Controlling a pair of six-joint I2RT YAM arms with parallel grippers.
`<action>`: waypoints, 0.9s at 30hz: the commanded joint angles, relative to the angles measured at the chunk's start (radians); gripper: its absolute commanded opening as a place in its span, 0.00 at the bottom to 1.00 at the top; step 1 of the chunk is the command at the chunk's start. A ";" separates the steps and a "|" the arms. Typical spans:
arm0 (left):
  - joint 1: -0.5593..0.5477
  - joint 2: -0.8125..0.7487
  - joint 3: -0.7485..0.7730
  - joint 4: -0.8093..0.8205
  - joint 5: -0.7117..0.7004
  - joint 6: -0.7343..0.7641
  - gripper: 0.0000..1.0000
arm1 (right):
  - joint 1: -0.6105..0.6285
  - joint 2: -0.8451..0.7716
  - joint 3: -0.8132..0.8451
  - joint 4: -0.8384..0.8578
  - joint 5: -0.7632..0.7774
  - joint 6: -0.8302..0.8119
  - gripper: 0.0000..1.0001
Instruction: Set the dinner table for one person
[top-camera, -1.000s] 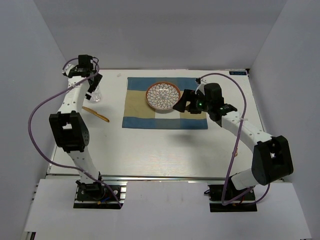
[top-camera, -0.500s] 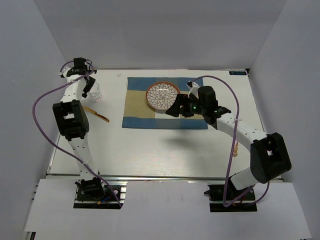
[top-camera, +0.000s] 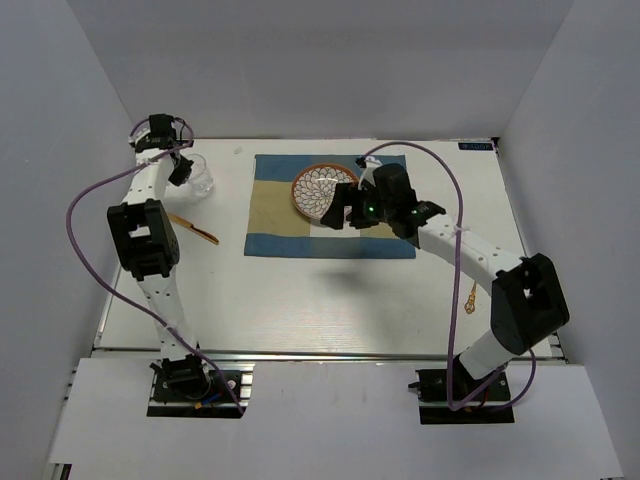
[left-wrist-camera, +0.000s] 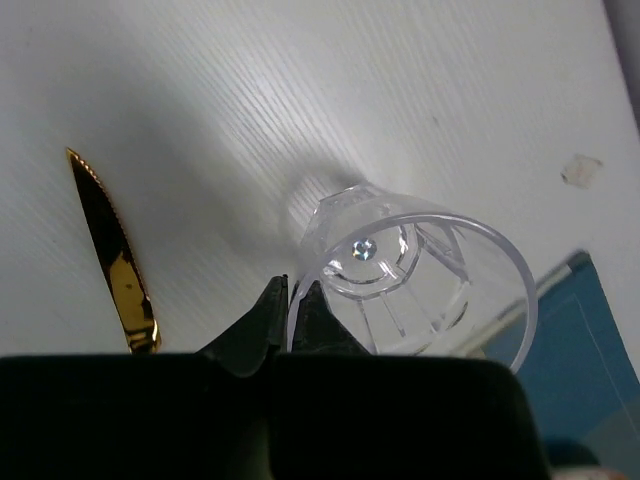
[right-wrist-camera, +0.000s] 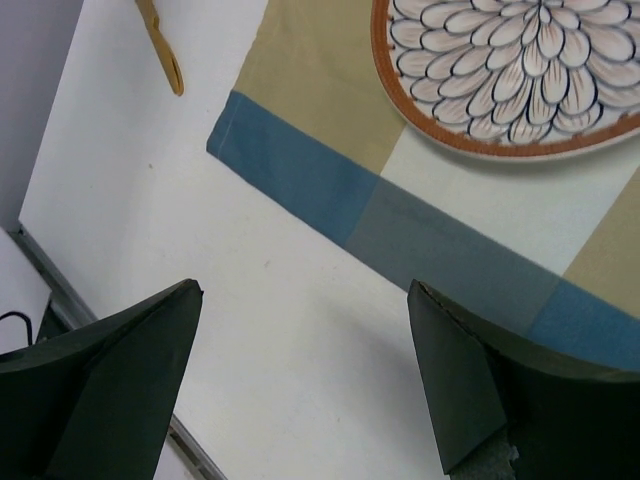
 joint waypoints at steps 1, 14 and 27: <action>-0.025 -0.248 0.001 0.019 0.115 0.097 0.00 | 0.029 0.038 0.128 -0.089 0.101 -0.051 0.89; -0.283 -0.653 -0.570 0.076 0.355 0.281 0.00 | 0.153 0.128 0.501 -0.439 0.422 -0.072 0.89; -0.490 -0.758 -0.659 0.005 0.317 0.350 0.00 | 0.287 0.207 0.534 -0.429 0.473 -0.014 0.88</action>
